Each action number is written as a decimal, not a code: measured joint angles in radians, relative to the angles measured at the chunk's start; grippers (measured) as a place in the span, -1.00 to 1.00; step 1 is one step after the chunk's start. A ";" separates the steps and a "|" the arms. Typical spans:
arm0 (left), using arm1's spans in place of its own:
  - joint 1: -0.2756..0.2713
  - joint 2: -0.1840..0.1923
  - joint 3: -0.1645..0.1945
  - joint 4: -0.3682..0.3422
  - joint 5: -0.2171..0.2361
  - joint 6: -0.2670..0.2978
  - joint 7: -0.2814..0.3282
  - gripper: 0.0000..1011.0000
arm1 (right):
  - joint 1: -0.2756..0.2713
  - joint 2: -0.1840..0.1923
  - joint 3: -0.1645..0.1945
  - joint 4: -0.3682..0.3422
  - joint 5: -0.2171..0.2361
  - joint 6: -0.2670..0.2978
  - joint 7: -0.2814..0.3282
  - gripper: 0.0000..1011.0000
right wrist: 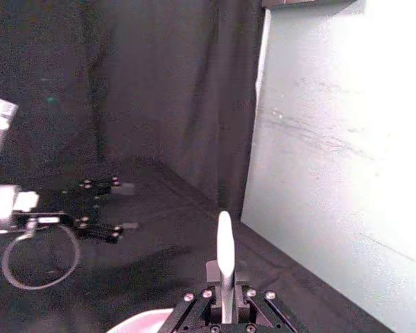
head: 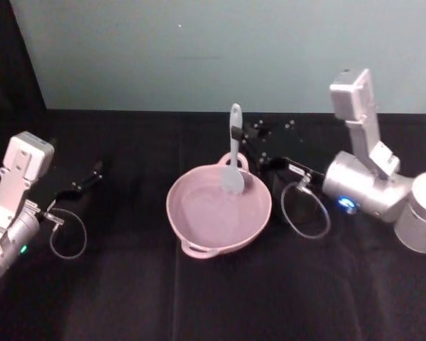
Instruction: Use the one hand to pick up the spoon and stir the clear water in the bowl.
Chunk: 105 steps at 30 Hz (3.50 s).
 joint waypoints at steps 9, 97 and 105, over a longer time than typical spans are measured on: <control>0.000 0.000 0.000 0.000 0.000 0.000 0.000 1.00 | -0.101 0.066 0.039 -0.149 0.059 0.065 0.040 -0.78; 0.000 0.000 0.000 0.000 0.000 0.000 0.000 1.00 | -0.207 -0.056 0.171 -0.127 -0.087 0.040 0.035 -0.78; 0.000 0.000 0.000 0.000 0.000 0.000 0.000 1.00 | -0.222 -0.079 0.132 -0.139 -0.067 0.054 0.046 -0.78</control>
